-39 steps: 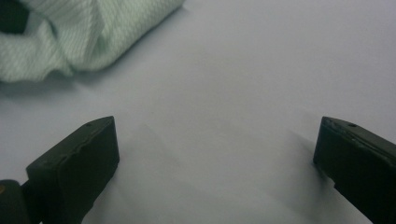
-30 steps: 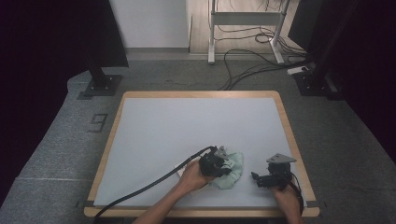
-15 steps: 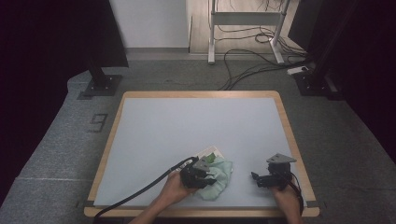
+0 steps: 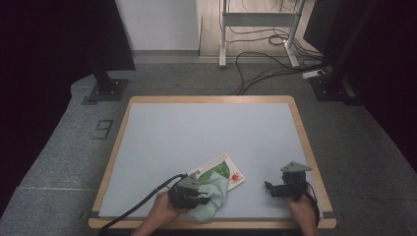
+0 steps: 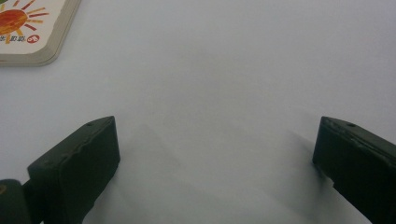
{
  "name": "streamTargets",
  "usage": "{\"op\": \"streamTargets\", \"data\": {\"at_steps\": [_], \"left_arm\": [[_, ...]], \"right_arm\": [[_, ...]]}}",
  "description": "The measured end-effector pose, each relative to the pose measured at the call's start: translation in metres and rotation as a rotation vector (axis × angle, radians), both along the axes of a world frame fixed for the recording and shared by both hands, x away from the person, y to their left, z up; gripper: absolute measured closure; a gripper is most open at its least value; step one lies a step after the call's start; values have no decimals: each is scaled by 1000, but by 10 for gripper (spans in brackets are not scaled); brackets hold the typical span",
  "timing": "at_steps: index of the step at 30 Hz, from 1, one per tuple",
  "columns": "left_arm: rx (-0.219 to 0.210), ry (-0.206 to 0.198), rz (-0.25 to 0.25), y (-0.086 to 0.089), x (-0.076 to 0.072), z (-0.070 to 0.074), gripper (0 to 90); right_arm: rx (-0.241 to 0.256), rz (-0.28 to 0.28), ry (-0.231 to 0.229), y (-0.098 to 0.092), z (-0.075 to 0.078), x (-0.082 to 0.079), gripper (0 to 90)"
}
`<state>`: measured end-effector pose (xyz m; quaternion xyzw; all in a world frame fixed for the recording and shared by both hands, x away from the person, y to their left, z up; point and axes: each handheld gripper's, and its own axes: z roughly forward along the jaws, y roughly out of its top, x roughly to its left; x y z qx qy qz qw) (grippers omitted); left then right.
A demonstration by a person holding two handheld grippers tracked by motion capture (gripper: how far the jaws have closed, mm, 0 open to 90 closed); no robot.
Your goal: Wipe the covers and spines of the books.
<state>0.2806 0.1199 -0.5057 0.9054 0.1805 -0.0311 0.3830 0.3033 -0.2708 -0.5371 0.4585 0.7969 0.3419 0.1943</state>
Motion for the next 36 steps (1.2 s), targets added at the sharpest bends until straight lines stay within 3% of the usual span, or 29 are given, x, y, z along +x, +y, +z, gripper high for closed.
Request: {"op": "streamTargets", "data": {"at_steps": [14,17,28,36], "left_arm": [[57,-37,51,24,2,6,794],[79,-63,95,34,7,10,793],[60,-125,239,74,29,34,791],[52,-141,372,109,52,44,787]], "right_arm": [[0,0,0,0,0,0,2],[-1,0,0,0,0,0,2],[0,0,0,0,0,0,2],[0,0,0,0,0,0,2]]}}
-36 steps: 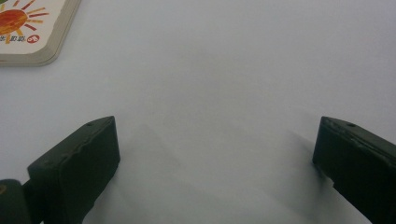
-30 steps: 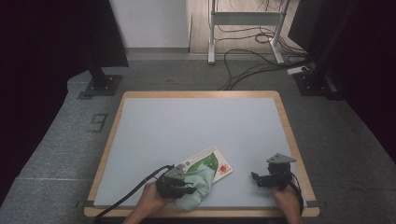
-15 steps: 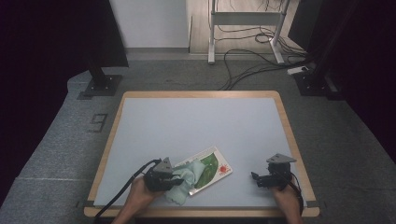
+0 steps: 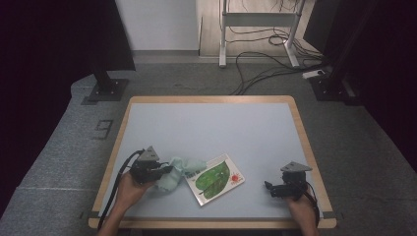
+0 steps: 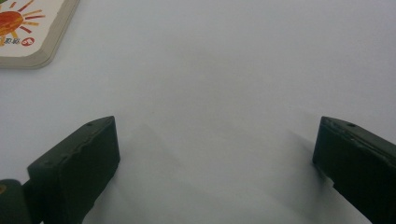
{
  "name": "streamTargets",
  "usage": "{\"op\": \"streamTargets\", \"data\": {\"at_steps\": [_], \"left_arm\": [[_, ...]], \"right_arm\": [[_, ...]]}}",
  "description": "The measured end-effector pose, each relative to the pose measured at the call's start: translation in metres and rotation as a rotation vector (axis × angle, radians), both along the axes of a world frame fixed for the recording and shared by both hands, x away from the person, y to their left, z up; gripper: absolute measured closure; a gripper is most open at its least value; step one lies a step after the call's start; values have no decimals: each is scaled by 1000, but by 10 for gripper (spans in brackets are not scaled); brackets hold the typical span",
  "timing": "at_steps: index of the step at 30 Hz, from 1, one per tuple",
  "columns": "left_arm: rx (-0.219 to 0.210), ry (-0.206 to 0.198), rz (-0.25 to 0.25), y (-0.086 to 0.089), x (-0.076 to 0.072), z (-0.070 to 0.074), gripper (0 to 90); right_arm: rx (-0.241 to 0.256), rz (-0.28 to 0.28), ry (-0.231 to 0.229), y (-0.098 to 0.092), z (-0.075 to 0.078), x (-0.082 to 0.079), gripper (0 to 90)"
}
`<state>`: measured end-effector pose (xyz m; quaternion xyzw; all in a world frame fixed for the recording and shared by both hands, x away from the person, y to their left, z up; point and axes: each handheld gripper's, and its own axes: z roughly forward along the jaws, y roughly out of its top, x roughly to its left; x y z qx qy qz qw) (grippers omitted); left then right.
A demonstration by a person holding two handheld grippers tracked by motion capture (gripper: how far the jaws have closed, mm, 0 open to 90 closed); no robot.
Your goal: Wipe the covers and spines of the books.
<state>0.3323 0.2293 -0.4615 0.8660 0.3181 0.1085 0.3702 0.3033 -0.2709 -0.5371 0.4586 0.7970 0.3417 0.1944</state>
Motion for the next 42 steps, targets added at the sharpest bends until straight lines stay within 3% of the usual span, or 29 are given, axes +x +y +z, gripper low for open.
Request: {"op": "streamTargets", "data": {"at_steps": [4,5,11,16,19,24,30,35,40,42], "left_arm": [[-17,-5,43,13,8,3,786],[-21,-8,79,23,14,5,785],[-20,-23,167,47,28,13,785],[4,-32,217,57,35,15,784],[29,-23,256,64,44,10,781],[67,-2,284,64,54,-4,776],[54,37,298,63,63,-21,772],[49,54,304,62,68,-31,763],[72,73,296,60,70,-45,739],[58,73,300,60,70,-49,728]], "right_arm": [[0,0,0,0,0,0,2],[0,0,0,0,0,0,2],[0,0,0,0,0,0,2],[0,0,0,0,0,0,2],[0,0,1,0,0,0,1],[1,0,1,0,0,0,1],[1,0,1,0,0,0,1],[1,-1,1,0,0,0,1],[0,0,0,0,0,0,2],[0,0,0,0,0,0,1]]}}
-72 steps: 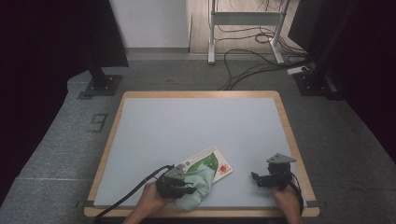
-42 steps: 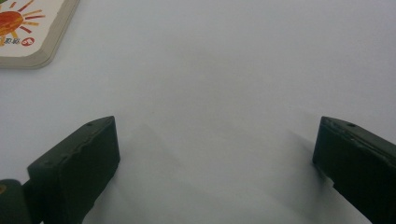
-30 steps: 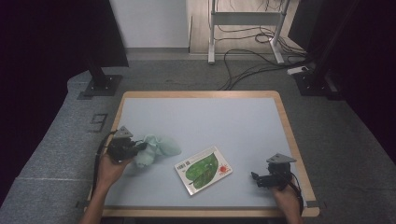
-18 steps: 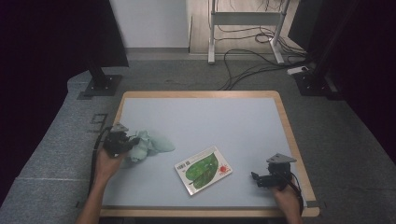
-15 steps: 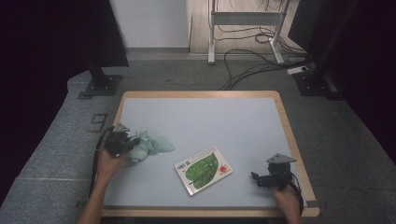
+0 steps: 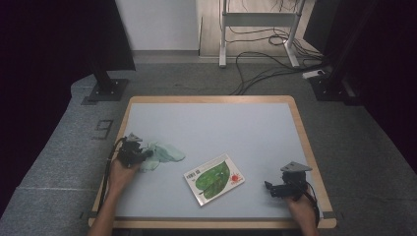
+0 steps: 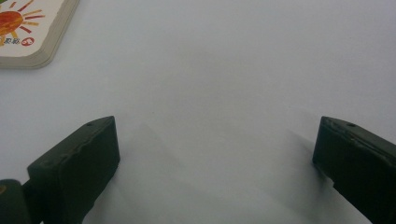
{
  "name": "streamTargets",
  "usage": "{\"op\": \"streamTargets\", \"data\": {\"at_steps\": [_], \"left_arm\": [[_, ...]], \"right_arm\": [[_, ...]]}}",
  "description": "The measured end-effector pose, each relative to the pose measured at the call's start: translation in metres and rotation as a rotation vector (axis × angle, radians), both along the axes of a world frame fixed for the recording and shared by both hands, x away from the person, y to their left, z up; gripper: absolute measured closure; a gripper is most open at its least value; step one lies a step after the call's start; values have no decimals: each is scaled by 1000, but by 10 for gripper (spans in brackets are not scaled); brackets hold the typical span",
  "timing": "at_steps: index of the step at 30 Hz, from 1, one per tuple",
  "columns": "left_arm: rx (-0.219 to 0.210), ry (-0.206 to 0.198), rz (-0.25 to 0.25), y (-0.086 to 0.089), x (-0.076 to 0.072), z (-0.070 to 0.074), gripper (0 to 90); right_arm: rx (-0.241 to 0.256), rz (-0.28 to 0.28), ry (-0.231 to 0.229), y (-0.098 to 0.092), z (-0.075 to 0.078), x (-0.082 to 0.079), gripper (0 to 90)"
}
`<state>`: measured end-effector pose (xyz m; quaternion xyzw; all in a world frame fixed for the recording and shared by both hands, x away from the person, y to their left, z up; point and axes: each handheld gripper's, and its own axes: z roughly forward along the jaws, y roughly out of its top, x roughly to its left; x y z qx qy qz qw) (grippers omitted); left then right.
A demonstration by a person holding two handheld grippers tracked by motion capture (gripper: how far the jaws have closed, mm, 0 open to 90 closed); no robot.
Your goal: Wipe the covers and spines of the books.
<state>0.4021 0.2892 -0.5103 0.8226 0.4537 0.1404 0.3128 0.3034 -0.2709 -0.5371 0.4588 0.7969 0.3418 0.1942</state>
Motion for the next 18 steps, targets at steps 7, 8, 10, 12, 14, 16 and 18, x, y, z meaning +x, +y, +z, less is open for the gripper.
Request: {"op": "streamTargets", "data": {"at_steps": [7,8,10,12,14,16,18], "left_arm": [[3,-13,10,1,0,-1,682],[14,-20,16,1,-1,-1,646],[16,-22,26,2,0,1,574],[11,-26,35,3,-1,3,498],[18,-25,35,4,-2,6,414],[10,-23,33,4,-3,10,304],[-1,-35,31,4,-5,15,225]], "right_arm": [[0,0,-1,0,0,0,2],[0,0,-1,0,0,0,2],[0,0,-1,0,0,0,2],[0,0,0,0,0,0,2],[0,0,0,0,0,0,2],[0,0,0,0,0,0,1],[0,0,0,0,0,0,2]]}}
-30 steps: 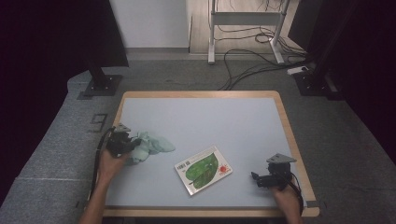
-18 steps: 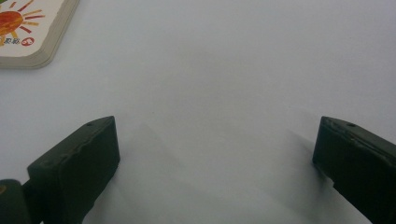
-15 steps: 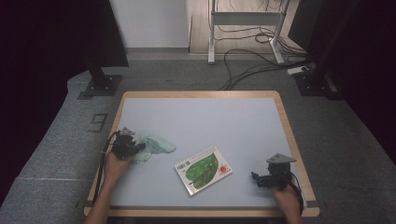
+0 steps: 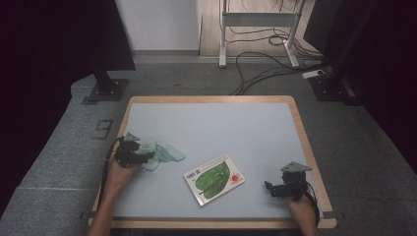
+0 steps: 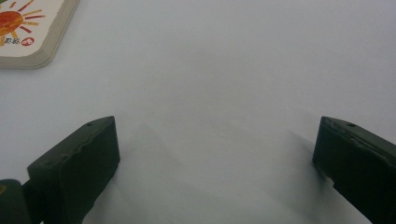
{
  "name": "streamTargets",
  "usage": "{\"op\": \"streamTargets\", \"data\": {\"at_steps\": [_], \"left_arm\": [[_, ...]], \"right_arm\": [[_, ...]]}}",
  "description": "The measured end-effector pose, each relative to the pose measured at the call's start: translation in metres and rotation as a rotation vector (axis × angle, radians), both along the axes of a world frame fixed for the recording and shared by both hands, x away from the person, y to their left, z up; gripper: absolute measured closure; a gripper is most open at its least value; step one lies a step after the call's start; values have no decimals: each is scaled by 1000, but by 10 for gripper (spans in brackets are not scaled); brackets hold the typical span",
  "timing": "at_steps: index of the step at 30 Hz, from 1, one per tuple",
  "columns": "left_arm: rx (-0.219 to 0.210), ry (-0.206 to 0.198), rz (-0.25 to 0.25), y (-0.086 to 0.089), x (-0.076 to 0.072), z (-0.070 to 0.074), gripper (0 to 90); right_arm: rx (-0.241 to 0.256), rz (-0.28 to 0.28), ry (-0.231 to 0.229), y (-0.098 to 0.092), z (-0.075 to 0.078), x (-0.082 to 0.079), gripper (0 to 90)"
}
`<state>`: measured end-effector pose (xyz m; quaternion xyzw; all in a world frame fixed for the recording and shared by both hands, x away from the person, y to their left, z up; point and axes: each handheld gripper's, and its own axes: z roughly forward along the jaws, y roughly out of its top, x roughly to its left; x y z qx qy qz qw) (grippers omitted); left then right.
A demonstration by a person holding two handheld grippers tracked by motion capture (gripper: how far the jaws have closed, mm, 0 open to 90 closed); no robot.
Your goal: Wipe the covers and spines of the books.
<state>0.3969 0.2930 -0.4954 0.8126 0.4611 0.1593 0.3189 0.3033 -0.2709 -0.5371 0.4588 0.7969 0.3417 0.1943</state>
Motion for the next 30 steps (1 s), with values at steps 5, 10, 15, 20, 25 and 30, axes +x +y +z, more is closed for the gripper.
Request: {"op": "streamTargets", "data": {"at_steps": [5,10,15,20,25,30], "left_arm": [[-19,-34,-19,-1,-8,15,120],[-60,-63,-80,-4,-19,30,27],[-63,-92,-165,-17,-32,40,0],[-105,-93,-262,-32,-40,43,0],[-84,-101,-320,-50,-51,42,0],[-65,-91,-374,-67,-62,39,0]], "right_arm": [[0,0,0,0,0,0,2],[0,0,0,0,0,0,2],[0,0,0,0,0,0,1],[0,0,0,0,0,0,1],[0,0,0,0,0,0,1],[0,0,0,0,0,0,1]]}}
